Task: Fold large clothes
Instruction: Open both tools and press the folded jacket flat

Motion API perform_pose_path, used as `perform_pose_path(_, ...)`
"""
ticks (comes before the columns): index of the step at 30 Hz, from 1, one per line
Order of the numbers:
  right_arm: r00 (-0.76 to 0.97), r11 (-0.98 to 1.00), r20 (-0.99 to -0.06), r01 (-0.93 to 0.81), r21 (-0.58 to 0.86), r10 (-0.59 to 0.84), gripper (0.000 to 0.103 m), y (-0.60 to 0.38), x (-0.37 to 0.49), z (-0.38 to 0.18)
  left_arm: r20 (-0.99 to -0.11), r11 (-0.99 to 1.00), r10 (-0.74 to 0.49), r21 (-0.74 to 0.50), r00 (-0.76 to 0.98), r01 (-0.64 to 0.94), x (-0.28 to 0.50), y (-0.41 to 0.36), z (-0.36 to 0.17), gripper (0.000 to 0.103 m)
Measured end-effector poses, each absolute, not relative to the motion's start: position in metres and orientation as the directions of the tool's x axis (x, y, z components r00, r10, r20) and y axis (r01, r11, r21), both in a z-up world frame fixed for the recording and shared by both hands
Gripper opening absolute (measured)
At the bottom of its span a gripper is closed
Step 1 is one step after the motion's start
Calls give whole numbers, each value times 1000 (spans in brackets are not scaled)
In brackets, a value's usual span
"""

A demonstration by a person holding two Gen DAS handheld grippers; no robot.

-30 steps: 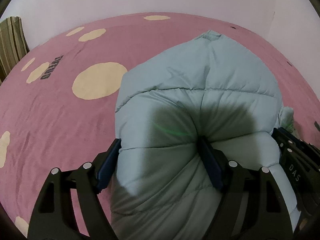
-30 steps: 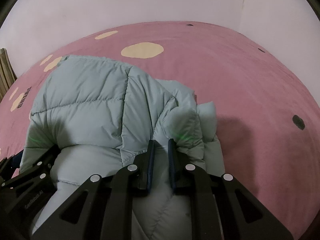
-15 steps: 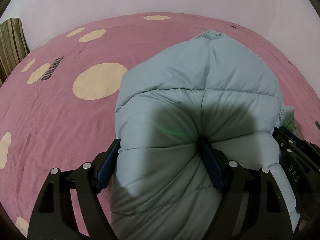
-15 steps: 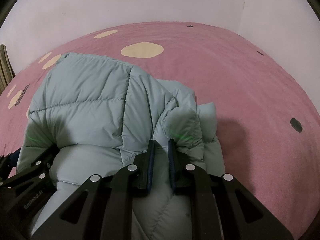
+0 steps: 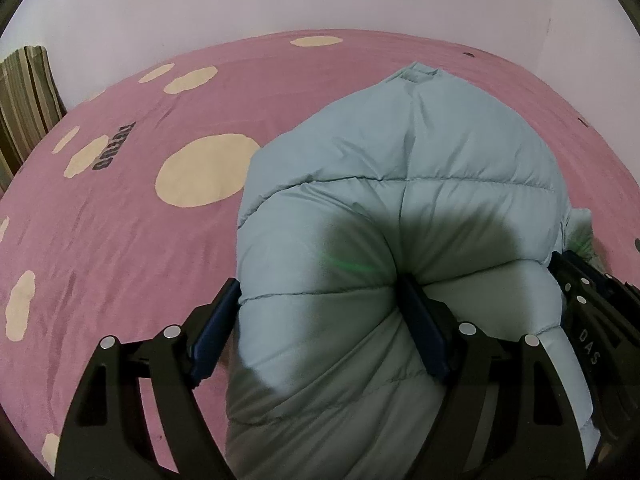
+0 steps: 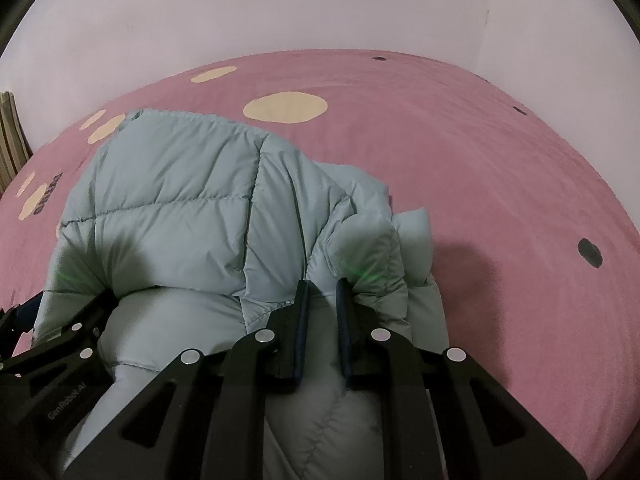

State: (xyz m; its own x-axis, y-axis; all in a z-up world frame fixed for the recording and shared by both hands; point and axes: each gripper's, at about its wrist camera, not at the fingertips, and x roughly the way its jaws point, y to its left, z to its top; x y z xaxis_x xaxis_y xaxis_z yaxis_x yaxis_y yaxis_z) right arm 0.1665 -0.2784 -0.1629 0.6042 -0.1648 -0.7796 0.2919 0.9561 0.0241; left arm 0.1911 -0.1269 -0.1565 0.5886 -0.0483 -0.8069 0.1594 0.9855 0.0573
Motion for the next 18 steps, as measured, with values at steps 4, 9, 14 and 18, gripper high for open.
perform_pose_path(4, 612, 956, -775, 292, 32, -161, 14, -280, 165, -159, -804, 985, -22, 85, 595, 151, 190, -129, -153, 82)
perform_pose_path(9, 620, 957, -770, 287, 46, -149, 16, -280, 160, -150, -817, 988, -46, 49, 575, 148, 190, -122, -146, 85)
perform_pose_path(14, 647, 954, -755, 281, 104, -108, 36, -283, 150, -134, -830, 991, -104, -39, 548, 129, 190, -107, -133, 85)
perform_pose_path(18, 696, 945, -715, 272, 179, -65, 64, -287, 139, -107, -818, 988, -150, -110, 555, 105, 185, -90, -116, 85)
